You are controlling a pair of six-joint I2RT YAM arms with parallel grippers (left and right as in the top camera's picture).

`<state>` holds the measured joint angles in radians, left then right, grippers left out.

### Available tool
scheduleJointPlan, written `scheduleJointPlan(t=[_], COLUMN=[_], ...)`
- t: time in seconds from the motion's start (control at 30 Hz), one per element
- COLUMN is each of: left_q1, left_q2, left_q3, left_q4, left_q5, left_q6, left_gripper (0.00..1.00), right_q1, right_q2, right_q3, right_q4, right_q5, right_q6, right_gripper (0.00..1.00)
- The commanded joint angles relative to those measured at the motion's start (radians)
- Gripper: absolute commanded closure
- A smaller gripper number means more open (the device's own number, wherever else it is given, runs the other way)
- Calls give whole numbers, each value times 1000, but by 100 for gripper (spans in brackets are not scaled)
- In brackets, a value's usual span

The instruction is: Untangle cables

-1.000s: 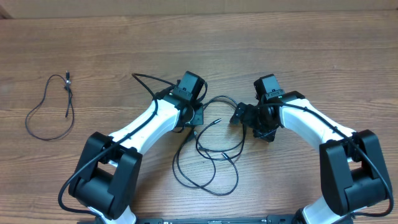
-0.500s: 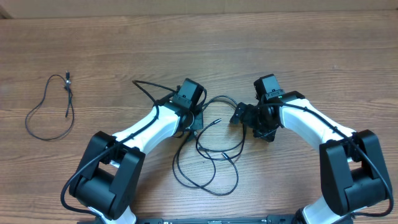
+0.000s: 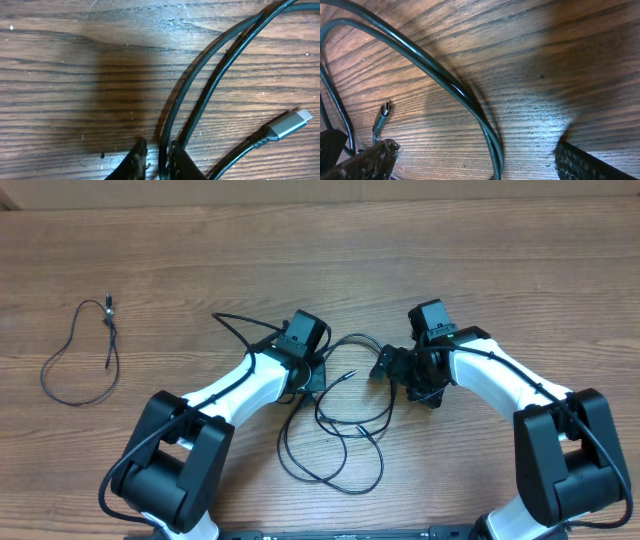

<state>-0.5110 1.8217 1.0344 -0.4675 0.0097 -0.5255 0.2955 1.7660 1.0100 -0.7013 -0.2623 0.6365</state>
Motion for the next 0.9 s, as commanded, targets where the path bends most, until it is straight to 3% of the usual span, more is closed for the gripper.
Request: scheduleJointPlan(t=[0.0, 0.27, 0.87], left_q1=[-7, -6, -6], left_q2=[43, 53, 53], left_q3=[-6, -6, -6], left_q4=[7, 18, 19], left_q5=[-7, 10, 16], left_q6=[-14, -14, -14], left_gripper=[81, 96, 95], right_q1=[-3, -3, -3], right_q2=[20, 20, 20], right_q3=[-16, -16, -16], right_q4=[-7, -11, -10], right_q5=[60, 60, 60], right_q6=[3, 3, 3], right_gripper=[0, 0, 0])
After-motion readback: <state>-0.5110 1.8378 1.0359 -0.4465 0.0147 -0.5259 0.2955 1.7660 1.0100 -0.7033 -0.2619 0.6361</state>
